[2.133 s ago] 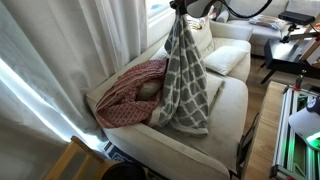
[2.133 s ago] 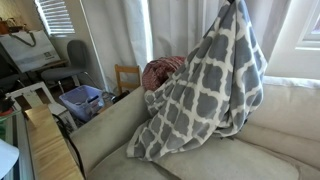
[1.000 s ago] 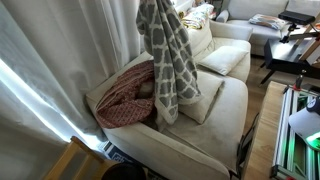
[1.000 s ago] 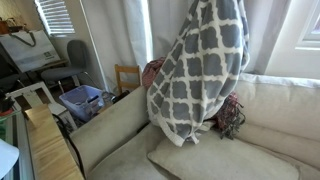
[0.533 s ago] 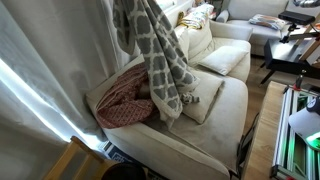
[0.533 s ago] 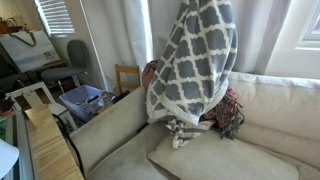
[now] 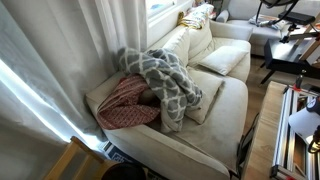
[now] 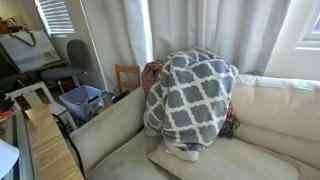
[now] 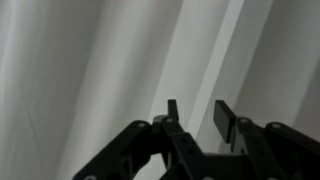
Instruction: Pick up the gray and white blanket from the couch and put it on top of the red blanket
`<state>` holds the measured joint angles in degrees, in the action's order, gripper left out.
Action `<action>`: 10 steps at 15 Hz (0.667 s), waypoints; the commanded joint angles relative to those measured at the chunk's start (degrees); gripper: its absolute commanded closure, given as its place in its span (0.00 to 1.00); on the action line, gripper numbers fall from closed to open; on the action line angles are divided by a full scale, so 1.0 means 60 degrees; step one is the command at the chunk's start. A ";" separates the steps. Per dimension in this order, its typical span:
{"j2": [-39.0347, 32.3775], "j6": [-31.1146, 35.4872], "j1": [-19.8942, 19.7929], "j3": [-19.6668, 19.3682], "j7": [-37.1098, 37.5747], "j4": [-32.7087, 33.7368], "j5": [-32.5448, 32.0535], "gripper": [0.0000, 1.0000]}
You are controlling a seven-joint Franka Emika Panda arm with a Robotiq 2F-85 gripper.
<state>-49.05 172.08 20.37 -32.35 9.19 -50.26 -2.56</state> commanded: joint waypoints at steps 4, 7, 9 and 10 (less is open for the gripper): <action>0.0500 -0.3798 -0.1555 0.3678 -0.3378 0.1139 0.1833 0.04; 0.1199 -0.5370 -0.1669 0.3697 -0.3573 0.0313 0.1850 0.00; 0.1645 -0.6123 -0.1665 0.3524 -0.3565 -0.0445 0.1706 0.00; 0.1920 -0.6411 -0.1686 0.3570 -0.3698 -0.0931 0.1747 0.00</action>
<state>-43.47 138.25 10.57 -11.54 -10.48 -46.09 7.47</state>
